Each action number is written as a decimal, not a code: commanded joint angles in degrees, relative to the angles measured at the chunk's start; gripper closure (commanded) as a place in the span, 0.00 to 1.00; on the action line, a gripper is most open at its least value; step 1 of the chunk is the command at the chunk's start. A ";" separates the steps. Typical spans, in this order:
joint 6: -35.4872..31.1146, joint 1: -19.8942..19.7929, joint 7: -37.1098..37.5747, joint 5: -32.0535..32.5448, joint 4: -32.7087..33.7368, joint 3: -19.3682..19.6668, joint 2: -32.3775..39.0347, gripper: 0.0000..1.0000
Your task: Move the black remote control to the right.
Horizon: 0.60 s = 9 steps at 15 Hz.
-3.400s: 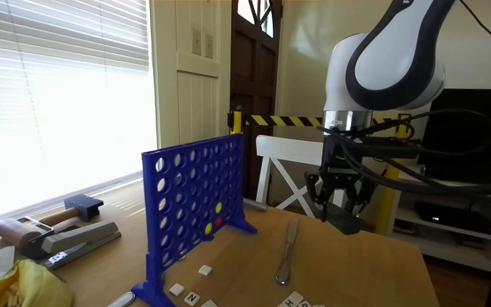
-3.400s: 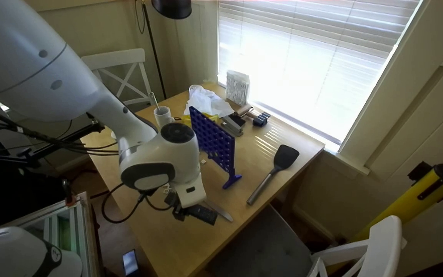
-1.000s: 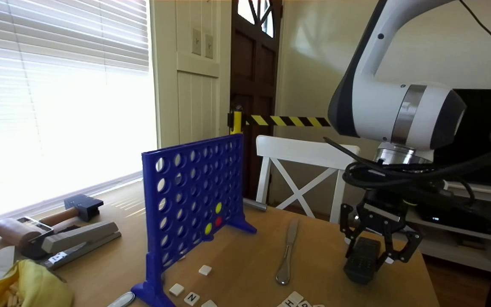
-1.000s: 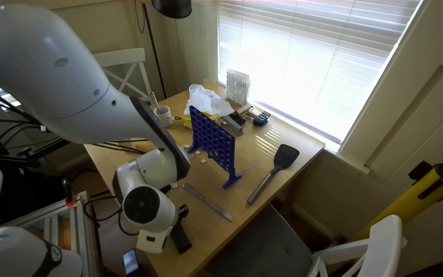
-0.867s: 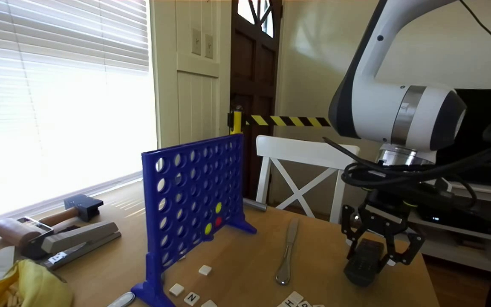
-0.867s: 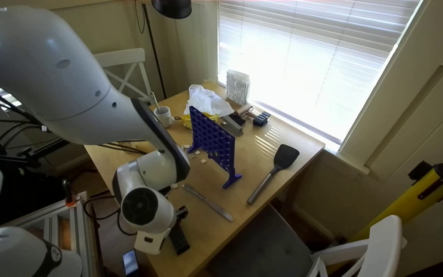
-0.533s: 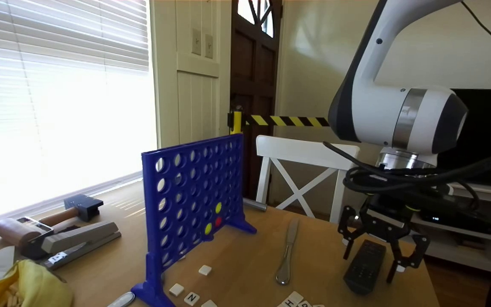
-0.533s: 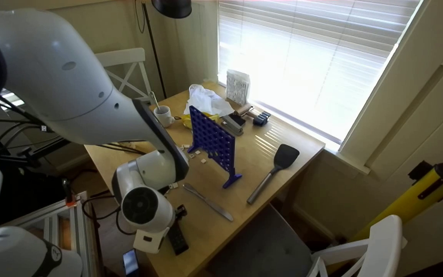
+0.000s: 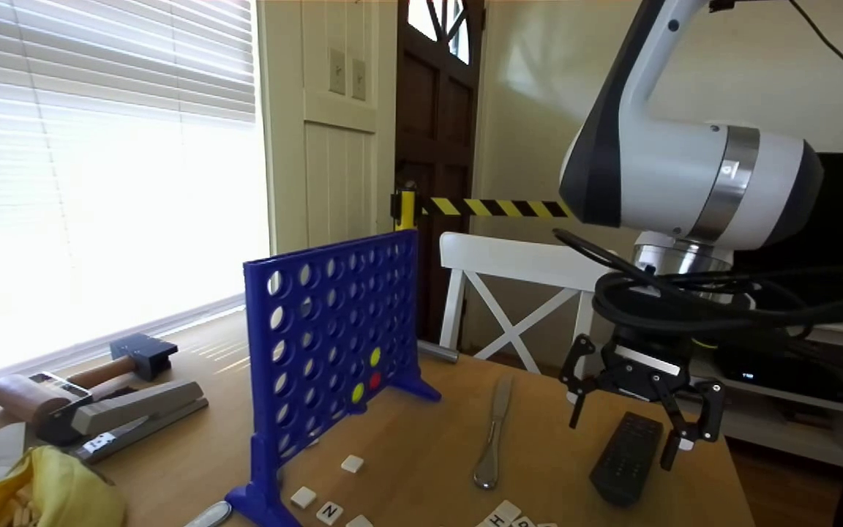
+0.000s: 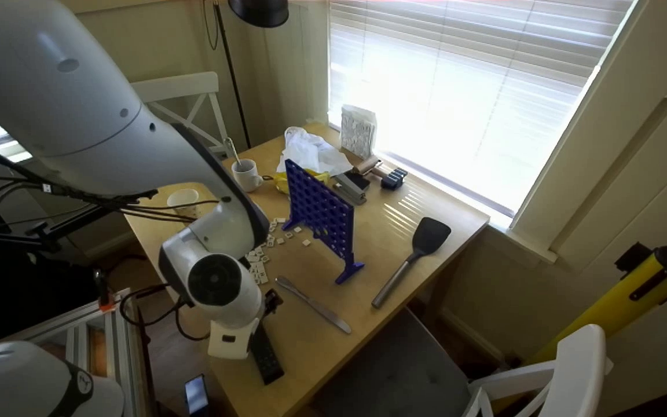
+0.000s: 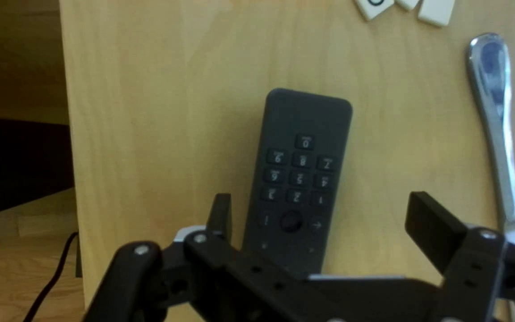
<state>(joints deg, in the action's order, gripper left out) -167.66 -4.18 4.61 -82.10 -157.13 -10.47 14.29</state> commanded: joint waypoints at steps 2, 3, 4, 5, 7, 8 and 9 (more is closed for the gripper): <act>-3.28 5.30 12.48 12.89 -1.32 3.89 -3.65 0.00; -4.08 6.65 14.09 14.94 -0.05 5.32 -2.72 0.00; -4.16 7.73 16.16 17.37 -0.44 6.63 -3.70 0.00; -3.81 8.90 18.72 20.49 -1.67 8.06 -5.46 0.00; -2.10 11.40 22.31 26.26 -0.74 12.00 -5.58 0.00; -1.29 12.76 24.43 29.61 -0.50 14.19 -5.81 0.00; 0.00 13.73 25.99 32.92 -0.60 16.35 -7.03 0.00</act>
<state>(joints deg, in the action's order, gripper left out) -170.63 6.11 24.71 -57.59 -157.06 0.31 10.43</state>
